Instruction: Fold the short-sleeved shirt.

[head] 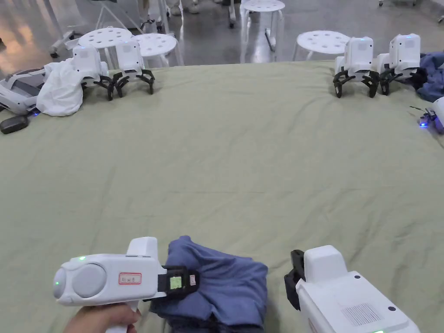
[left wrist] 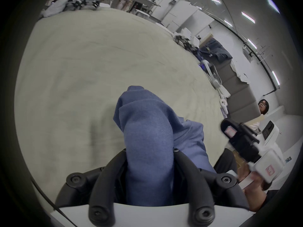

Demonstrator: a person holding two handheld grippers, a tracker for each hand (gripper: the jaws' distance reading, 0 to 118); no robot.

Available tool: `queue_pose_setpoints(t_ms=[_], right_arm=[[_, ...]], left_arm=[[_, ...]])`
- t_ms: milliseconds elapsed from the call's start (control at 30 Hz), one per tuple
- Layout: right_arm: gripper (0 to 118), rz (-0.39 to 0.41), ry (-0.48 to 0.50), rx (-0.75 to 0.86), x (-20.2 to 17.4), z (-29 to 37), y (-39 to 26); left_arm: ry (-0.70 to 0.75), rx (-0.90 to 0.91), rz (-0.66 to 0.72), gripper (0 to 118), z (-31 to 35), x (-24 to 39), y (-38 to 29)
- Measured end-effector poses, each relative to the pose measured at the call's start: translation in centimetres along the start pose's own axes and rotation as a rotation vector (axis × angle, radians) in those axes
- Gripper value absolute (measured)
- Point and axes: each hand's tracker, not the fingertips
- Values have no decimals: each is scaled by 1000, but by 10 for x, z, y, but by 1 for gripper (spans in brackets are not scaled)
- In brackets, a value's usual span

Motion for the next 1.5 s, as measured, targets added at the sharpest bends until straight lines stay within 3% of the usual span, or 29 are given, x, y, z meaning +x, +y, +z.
queue_pose_setpoints(t_ms=[233,633,700,800,1000,1400,1500], right_arm=[[3,19,-11,71,-1,13,41],[3,57,37,67,-34,5,68],[3,50,53,52,-37,-1,70],[3,21,74,26,-40,-9,72],[3,45,62,1,-48,-25,73],[3,47,48,-32,-50,-45,73],[3,38,43,-25,-45,-43,77]], left_arm=[[151,79,69,24,61,-86,16],[370,58,111,24,128,-218,50],[466,36,126,23,137,-244,57],[456,34,141,23,154,-271,65],[541,-44,15,23,161,-291,87],[522,39,144,23,152,-293,64],[561,76,105,35,152,-278,60]])
